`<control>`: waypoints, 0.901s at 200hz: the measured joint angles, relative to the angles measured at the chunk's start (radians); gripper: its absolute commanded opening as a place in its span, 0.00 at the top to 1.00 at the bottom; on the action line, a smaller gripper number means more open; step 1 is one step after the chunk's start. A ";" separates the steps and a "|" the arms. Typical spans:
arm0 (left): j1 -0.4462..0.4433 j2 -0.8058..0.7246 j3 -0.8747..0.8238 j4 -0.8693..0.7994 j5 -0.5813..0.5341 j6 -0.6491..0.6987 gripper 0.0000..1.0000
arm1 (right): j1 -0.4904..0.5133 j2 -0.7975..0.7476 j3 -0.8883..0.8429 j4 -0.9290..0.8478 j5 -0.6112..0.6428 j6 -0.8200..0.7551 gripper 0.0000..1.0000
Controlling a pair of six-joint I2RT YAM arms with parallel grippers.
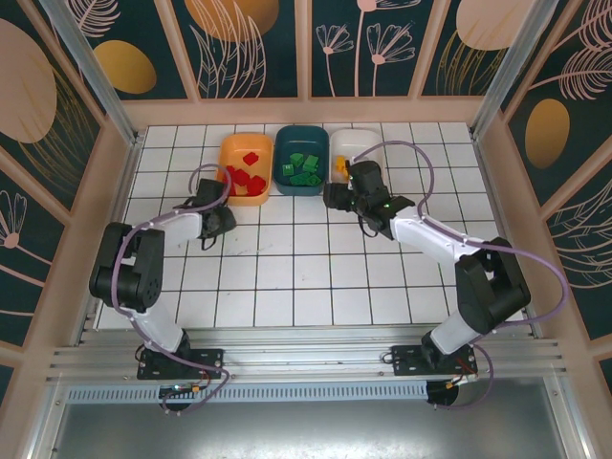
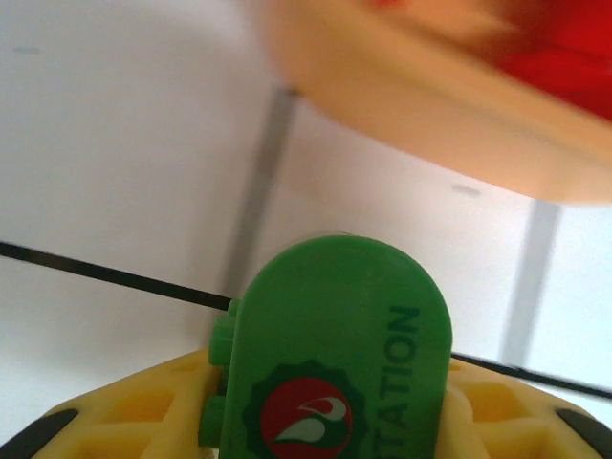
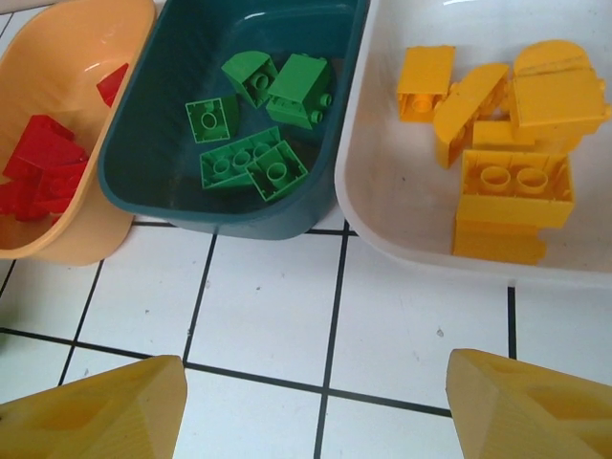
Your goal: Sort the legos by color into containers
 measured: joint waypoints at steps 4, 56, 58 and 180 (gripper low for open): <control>-0.019 -0.003 0.014 -0.006 0.003 -0.001 0.72 | -0.008 -0.004 -0.007 0.001 -0.003 0.003 0.28; -0.155 0.118 0.365 0.020 0.104 0.008 0.72 | -0.101 -0.098 -0.101 0.024 -0.023 0.048 0.28; -0.156 0.126 0.378 0.021 0.108 0.009 0.72 | -0.101 -0.102 -0.104 0.023 -0.024 0.049 0.28; -0.158 0.480 0.906 -0.077 0.177 0.083 0.01 | -0.130 -0.268 -0.169 0.003 -0.010 0.051 0.22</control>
